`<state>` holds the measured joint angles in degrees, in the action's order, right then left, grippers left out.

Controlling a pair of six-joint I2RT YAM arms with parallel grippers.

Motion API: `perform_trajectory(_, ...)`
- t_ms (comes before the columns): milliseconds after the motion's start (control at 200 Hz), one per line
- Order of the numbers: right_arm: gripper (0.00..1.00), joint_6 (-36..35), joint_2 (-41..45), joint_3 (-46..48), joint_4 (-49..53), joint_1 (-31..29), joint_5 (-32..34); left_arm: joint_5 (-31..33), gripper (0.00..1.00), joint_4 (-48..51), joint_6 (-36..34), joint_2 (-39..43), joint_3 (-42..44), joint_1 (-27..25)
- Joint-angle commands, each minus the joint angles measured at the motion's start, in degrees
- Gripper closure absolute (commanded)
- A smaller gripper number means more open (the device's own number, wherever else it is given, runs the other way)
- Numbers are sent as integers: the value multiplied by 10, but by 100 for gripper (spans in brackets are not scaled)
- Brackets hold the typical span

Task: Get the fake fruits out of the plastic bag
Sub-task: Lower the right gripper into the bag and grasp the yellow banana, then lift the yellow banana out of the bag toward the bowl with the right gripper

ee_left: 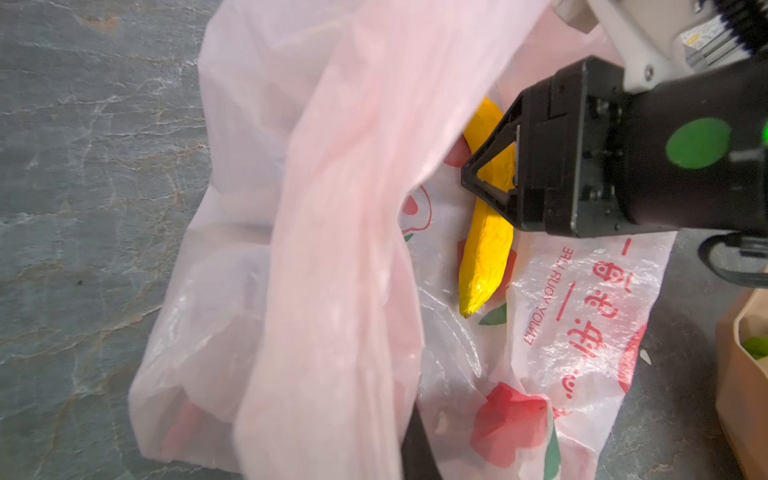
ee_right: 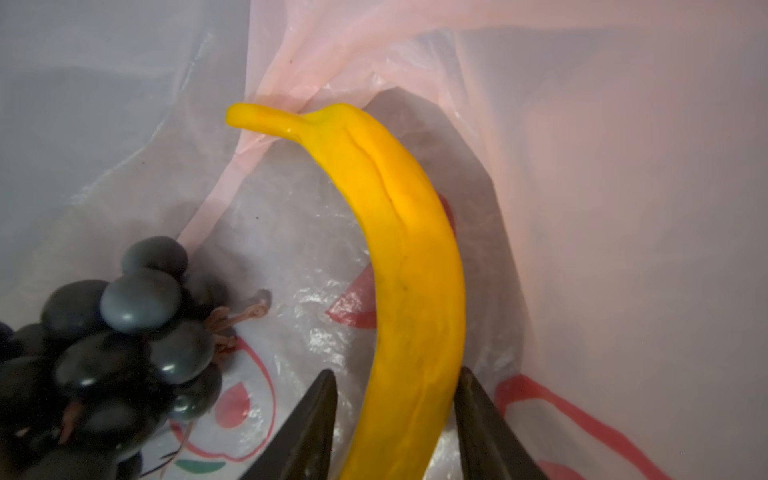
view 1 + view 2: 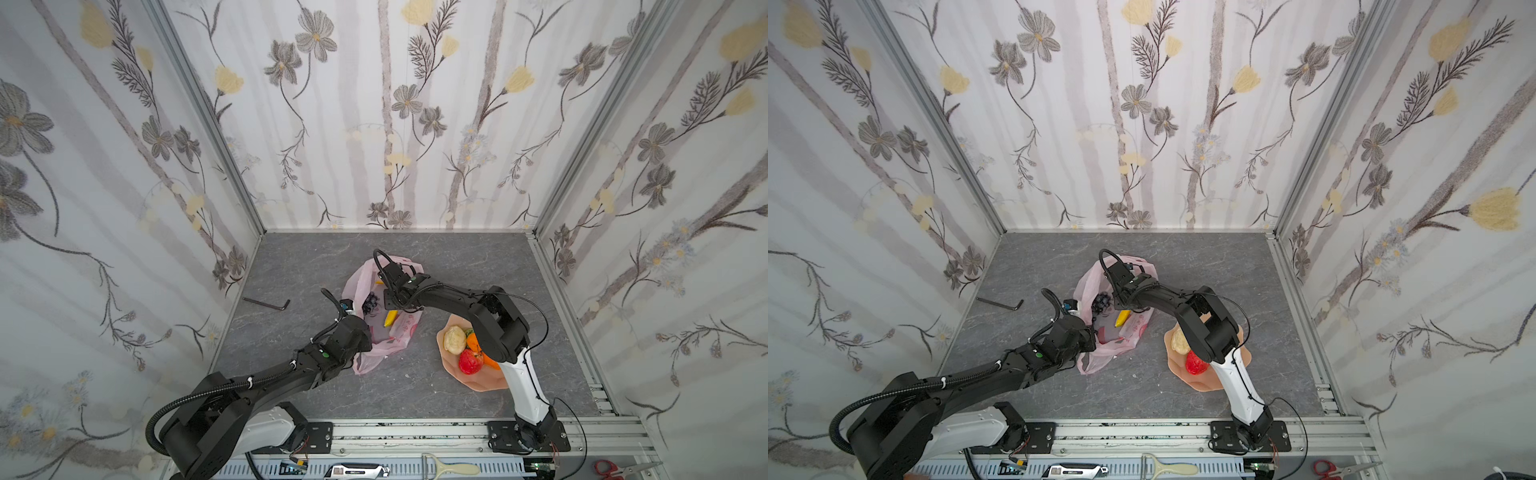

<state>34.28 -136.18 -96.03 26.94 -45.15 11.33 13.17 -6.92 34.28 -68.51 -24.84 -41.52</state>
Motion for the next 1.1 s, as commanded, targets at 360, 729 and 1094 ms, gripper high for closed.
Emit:
perform_trajectory(360,59,-20,-23,-28,13,-1,39,21,97,-17,-2,5,3,-1)
perform_trajectory(729,75,-24,-9,-34,16,3,40,40,97,-15,4,4,8,-1)
perform_trajectory(1094,78,-31,60,2,-4,1,13,58,96,-12,14,6,4,1)
